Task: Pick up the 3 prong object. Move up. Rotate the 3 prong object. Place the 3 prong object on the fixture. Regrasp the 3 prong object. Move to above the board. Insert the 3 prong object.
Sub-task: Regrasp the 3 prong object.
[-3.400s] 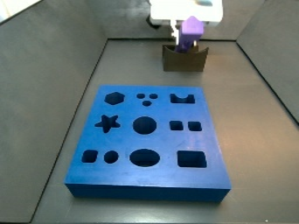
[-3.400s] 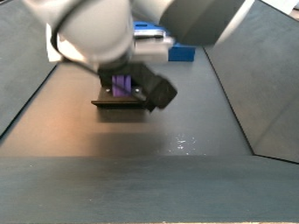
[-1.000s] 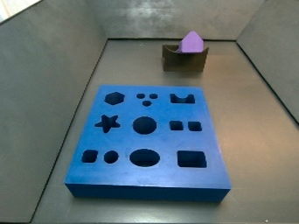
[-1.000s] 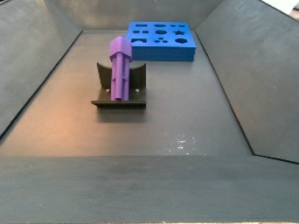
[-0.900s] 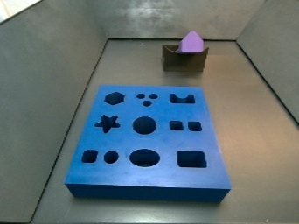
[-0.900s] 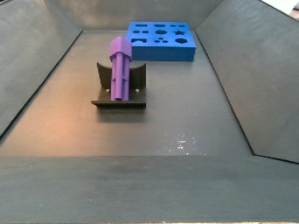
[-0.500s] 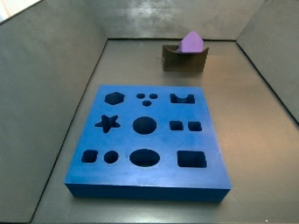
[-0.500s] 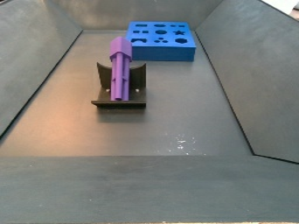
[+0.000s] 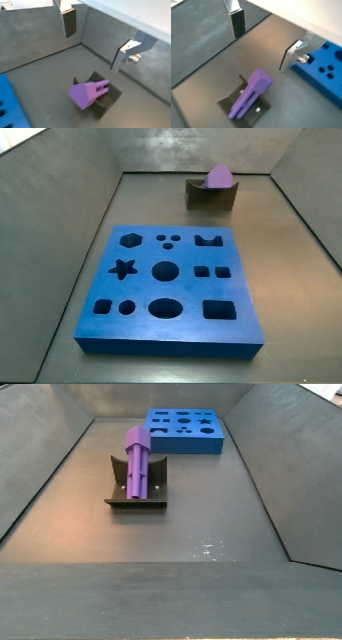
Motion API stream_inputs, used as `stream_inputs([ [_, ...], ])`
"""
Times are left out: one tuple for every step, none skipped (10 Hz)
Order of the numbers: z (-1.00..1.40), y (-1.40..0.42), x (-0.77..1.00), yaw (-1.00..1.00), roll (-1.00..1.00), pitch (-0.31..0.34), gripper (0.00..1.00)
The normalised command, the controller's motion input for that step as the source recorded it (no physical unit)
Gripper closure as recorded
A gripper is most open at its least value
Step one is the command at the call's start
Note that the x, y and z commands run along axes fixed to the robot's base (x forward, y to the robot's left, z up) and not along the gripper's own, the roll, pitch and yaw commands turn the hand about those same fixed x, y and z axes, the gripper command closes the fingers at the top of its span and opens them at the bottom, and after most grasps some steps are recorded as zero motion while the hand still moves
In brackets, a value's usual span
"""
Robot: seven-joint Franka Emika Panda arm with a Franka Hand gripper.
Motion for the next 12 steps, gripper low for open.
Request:
stream_inputs([
  [0.0, -0.03, 0.05, 0.04, 1.0, 0.064, 0.0],
  [0.0, -0.03, 0.06, 0.04, 1.0, 0.08, 0.0],
  [0.0, -0.03, 0.08, 0.05, 1.0, 0.094, 0.0],
  [-0.01, -0.04, 0.09, 0.06, 1.0, 0.112, 0.0],
  [0.0, -0.04, 0.11, 0.07, 1.0, 0.138, 0.0],
  [-0.01, -0.05, 0.12, 0.09, 1.0, 0.161, 0.0],
  [-0.01, -0.05, 0.11, 0.11, 1.0, 0.183, 0.0],
  [-0.01, -0.05, 0.11, 0.14, 1.0, 0.21, 0.0],
  [-0.01, -0.05, 0.11, 0.19, 1.0, 0.232, 0.0],
  [-0.01, -0.05, 0.11, 0.23, 0.85, 0.225, 0.0],
  [-0.01, -0.06, 0.12, 0.25, 0.67, 0.196, 0.0],
  [-0.02, -0.06, 0.12, 0.26, 0.44, 0.148, 0.0],
])
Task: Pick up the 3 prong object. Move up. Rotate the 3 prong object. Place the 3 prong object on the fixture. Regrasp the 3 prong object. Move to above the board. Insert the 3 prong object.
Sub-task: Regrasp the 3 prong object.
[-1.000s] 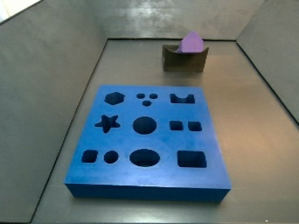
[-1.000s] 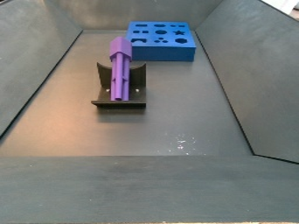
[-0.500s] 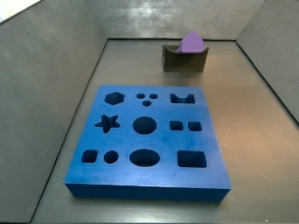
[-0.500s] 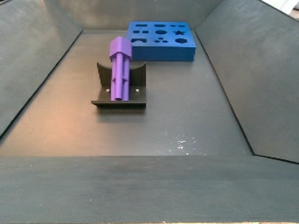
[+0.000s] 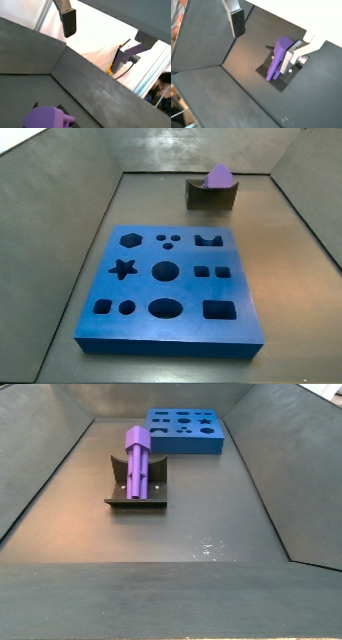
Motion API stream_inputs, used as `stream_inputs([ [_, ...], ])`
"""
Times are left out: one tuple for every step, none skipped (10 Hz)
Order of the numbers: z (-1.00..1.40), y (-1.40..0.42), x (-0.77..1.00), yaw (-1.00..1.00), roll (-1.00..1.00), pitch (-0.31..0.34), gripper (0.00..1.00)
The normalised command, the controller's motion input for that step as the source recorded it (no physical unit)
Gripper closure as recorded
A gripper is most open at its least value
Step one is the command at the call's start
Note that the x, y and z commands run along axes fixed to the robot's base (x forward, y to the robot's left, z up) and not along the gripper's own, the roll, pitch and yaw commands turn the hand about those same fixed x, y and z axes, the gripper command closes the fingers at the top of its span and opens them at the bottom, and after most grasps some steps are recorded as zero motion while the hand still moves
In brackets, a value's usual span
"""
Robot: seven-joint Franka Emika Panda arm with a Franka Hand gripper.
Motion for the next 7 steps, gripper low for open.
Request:
stream_inputs([
  [-0.01, -0.06, 0.12, 0.27, 0.34, 0.123, 0.0],
  [0.0, -0.05, 0.1, 0.26, 0.21, 0.057, 0.0],
  [-0.01, -0.05, 0.1, 0.25, 0.19, 0.028, 0.0],
  [-0.01, -0.05, 0.1, 0.22, 0.17, -0.008, 0.0],
  [-1.0, 0.04, 0.03, 0.18, 0.13, 0.01, 0.0],
  [-1.0, 0.04, 0.04, 0.15, 0.13, -0.002, 0.0],
  [-1.0, 0.04, 0.05, 0.13, 0.12, -0.026, 0.0],
])
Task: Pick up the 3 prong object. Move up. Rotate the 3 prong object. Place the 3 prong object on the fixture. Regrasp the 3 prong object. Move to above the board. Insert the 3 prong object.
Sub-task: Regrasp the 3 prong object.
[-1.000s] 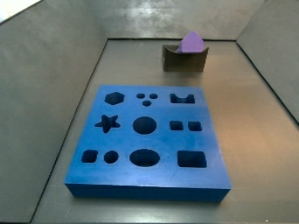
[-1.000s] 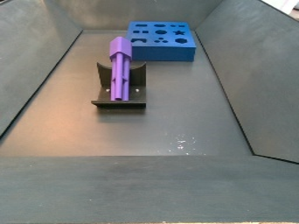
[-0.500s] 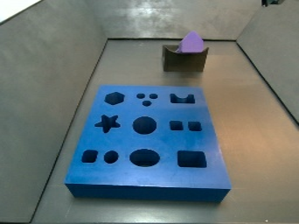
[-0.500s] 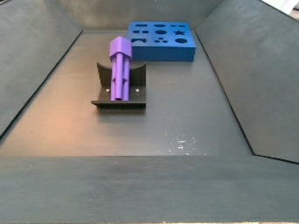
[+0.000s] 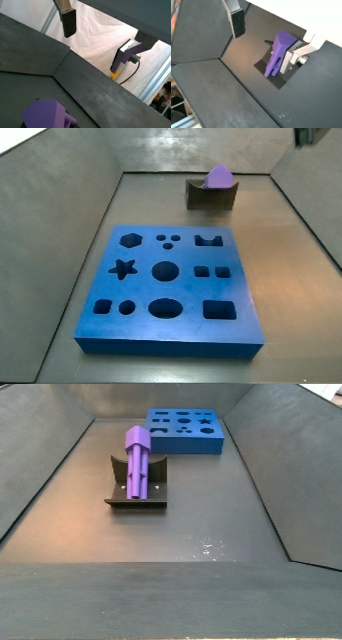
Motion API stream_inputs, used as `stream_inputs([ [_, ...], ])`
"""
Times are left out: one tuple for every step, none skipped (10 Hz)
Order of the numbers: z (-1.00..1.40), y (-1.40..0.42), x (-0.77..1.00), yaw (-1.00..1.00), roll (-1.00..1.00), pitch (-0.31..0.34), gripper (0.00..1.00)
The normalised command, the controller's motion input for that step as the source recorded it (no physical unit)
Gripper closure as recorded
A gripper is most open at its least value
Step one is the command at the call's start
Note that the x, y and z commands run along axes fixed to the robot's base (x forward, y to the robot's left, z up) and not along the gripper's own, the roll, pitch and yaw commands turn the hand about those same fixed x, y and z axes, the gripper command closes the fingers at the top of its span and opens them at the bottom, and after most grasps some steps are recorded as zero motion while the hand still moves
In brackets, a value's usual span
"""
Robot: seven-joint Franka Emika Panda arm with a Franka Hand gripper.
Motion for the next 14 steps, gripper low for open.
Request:
stream_inputs([
  [-1.0, 0.03, 0.05, 0.11, 0.1, -0.061, 0.0],
  [-1.0, 0.03, 0.06, 0.09, 0.08, -0.079, 0.0],
  [-1.0, 0.03, 0.07, 0.06, 0.06, -0.092, 0.0],
  [-1.0, 0.03, 0.07, 0.04, 0.06, -0.093, 0.0],
  [-1.0, 0.03, 0.08, 0.02, 0.07, -0.088, 0.0],
  [-1.0, 0.02, 0.09, 0.0, 0.07, -0.083, 0.0],
  [-1.0, 0.02, 0.1, -0.02, 0.06, -0.061, 0.0],
  [-1.0, 0.02, 0.11, -0.02, 0.06, -0.052, 0.0],
  [-0.88, 0.01, 0.11, -0.02, 0.06, -0.025, 0.0],
  [-0.67, 0.0, 0.1, -0.02, 0.07, 0.002, 0.0],
  [-0.52, -0.01, 0.09, -0.01, 0.07, 0.019, 0.0],
  [-0.42, 0.0, 0.09, -0.01, 0.07, 0.028, 0.0],
  [-0.19, -0.01, 0.09, 0.02, 0.07, 0.037, 0.0],
  [0.0, 0.0, 0.0, 0.0, 0.0, 0.0, 1.0],
])
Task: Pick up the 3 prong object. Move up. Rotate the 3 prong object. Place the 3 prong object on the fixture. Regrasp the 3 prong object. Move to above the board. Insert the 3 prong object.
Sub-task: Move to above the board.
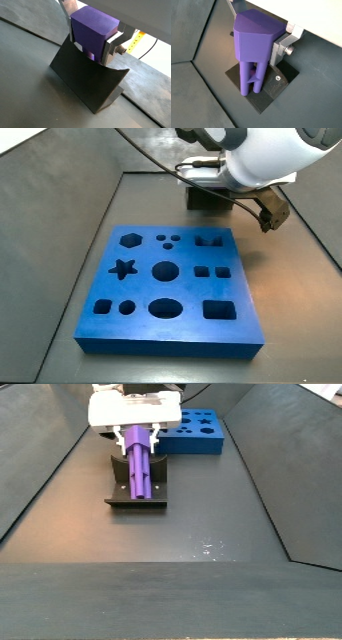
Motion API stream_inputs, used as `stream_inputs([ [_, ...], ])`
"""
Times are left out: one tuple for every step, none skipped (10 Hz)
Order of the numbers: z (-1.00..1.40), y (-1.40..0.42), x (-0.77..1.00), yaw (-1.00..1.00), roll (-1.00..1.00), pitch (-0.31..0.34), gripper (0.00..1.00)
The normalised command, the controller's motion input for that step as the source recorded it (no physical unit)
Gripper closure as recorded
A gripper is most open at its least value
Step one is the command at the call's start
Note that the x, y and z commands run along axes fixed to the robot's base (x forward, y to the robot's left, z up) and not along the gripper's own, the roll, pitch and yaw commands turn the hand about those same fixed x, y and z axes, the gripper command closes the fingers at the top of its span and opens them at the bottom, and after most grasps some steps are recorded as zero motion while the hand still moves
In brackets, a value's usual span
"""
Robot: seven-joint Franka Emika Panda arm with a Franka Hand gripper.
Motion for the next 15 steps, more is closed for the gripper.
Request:
stream_inputs([
  [1.0, -0.01, 0.01, 0.12, 0.17, 0.176, 1.0],
  [1.0, -0.01, 0.01, 0.12, 0.16, 0.171, 1.0],
  [1.0, -0.01, 0.02, 0.13, 0.1, 0.15, 1.0],
  [1.0, -0.01, 0.02, 0.14, 0.05, 0.134, 1.0],
  [1.0, -0.01, 0.02, 0.16, 0.01, 0.108, 1.0],
  [1.0, -0.01, 0.02, 0.16, 0.0, 0.096, 1.0],
  [1.0, -0.02, 0.02, 0.15, -0.01, 0.063, 1.0],
  [1.0, -0.02, 0.02, 0.14, -0.02, 0.048, 1.0],
  [1.0, -0.02, 0.02, 0.12, -0.02, 0.03, 1.0],
  [1.0, -0.02, 0.02, 0.11, -0.02, 0.025, 1.0],
  [1.0, -0.02, 0.02, 0.09, -0.02, 0.021, 1.0],
  [1.0, -0.02, 0.02, 0.07, -0.02, 0.02, 1.0],
  [1.0, -0.02, 0.02, 0.06, -0.03, 0.025, 1.0],
  [1.0, -0.02, 0.02, 0.05, -0.03, 0.039, 1.0],
  [1.0, -0.02, 0.02, 0.04, -0.04, 0.052, 1.0],
])
